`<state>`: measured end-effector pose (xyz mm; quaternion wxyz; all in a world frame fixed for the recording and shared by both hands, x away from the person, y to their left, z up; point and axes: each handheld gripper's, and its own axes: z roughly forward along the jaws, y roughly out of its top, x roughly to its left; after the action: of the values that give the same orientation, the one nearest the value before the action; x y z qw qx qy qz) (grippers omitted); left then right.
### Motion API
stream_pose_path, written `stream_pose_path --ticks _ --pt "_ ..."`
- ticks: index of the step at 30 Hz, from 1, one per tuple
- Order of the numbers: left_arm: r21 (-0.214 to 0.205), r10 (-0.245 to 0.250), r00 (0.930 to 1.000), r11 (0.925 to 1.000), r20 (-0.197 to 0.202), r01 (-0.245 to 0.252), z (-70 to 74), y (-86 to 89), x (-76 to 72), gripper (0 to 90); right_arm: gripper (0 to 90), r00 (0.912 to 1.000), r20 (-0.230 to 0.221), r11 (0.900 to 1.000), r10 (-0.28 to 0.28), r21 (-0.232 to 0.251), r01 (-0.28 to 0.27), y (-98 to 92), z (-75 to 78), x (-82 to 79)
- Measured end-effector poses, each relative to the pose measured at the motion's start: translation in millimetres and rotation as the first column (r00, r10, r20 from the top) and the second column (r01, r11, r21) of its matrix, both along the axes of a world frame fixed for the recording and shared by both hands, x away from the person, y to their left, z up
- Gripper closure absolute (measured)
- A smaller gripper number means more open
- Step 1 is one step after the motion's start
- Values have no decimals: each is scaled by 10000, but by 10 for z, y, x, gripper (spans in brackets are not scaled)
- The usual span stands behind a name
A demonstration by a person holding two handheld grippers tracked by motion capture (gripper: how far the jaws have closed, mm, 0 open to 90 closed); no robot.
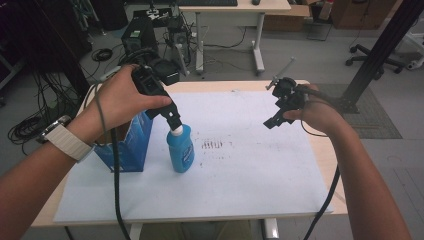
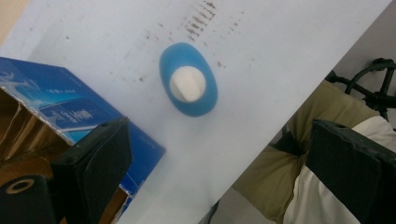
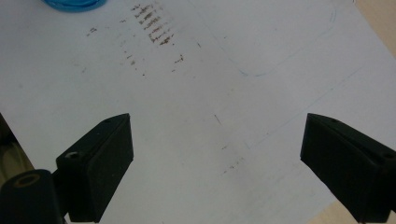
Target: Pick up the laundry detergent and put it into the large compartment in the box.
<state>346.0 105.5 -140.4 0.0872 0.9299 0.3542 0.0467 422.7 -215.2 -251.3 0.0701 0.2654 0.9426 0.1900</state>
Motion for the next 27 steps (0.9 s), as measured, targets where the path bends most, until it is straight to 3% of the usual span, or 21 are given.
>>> stream_pose_path --ticks 15,27 --pt "42 744 9972 9972 20 -744 -22 -22 99 75 96 10000 -15 10000 29 -15 -29 3 0 4" --pt "190 1572 9876 9874 10 -1572 -89 -48 130 77 96 10000 -14 10000 43 -15 -43 19 -6 6"
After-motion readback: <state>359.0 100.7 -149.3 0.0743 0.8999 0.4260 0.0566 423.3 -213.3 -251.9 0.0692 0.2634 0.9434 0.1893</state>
